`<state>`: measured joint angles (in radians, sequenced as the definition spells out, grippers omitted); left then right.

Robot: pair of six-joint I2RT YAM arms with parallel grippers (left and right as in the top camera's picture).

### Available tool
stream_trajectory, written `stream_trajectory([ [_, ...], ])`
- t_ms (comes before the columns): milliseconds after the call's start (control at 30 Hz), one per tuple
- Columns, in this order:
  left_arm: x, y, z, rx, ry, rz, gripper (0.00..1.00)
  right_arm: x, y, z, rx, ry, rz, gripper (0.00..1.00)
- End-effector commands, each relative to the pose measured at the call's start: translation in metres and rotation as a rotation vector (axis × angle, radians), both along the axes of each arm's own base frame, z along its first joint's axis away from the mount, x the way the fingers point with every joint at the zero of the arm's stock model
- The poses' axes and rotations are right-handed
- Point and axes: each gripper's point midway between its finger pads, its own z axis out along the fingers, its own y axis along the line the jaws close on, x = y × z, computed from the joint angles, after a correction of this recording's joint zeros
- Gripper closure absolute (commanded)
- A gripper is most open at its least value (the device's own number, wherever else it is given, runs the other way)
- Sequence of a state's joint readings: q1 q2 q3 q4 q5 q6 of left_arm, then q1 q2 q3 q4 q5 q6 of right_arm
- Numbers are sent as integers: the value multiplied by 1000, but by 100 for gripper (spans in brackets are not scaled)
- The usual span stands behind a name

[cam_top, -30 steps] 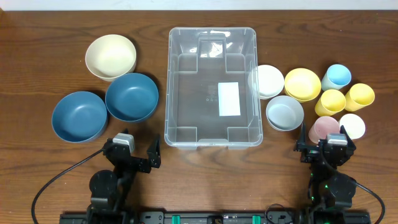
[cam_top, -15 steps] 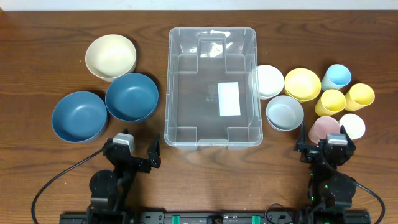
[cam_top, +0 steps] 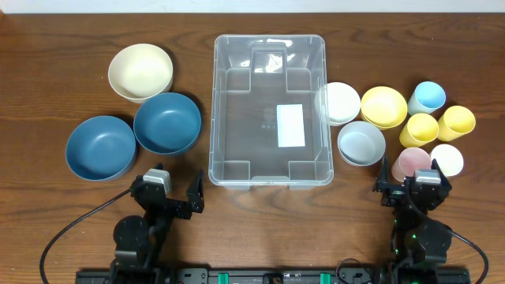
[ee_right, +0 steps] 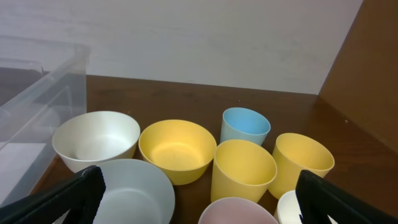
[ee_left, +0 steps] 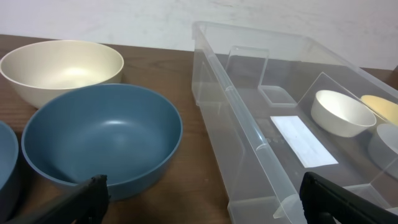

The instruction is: Pack container

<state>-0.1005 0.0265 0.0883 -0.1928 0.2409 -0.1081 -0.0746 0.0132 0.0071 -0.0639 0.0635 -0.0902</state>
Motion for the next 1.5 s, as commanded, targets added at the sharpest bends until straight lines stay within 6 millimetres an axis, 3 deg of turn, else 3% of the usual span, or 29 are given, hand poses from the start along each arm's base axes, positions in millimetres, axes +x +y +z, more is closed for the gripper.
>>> stream_trajectory([
  [0, -2, -4, -15, -9, 47, -22, 2, 0, -3, -2, 11, 6, -17, 1],
  [933, -2, -4, -18, -9, 60, -22, 2, 0, -3, -2, 11, 5, -17, 1],
  [1467, -2, -4, -37, -151, 199, 25, 2, 0, -3, -2, 11, 5, -17, 1],
])
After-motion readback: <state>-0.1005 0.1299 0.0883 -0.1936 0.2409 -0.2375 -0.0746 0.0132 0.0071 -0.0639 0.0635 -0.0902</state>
